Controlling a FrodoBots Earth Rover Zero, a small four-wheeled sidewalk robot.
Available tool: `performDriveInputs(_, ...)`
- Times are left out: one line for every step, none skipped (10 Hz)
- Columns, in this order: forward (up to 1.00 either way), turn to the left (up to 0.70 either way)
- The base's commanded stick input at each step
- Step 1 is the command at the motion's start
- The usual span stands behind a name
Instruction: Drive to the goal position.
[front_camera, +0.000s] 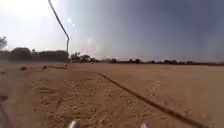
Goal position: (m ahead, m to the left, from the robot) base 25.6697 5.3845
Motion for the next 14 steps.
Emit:
performDriveInputs(0.50,0.00)
performDriveInputs(0.50,0.00)
performDriveInputs(0.50,0.00)
performDriveInputs(0.50,0.00)
performDriveInputs(0.50,0.00)
performDriveInputs(0.50,0.00)
performDriveInputs(0.50,0.00)
performDriveInputs(0.50,0.00)
performDriveInputs(0.50,0.00)
performDriveInputs(0.50,0.00)
performDriveInputs(0.50,0.00)
performDriveInputs(0.50,0.00)
performDriveInputs(0.50,0.00)
performDriveInputs(0.50,0.00)
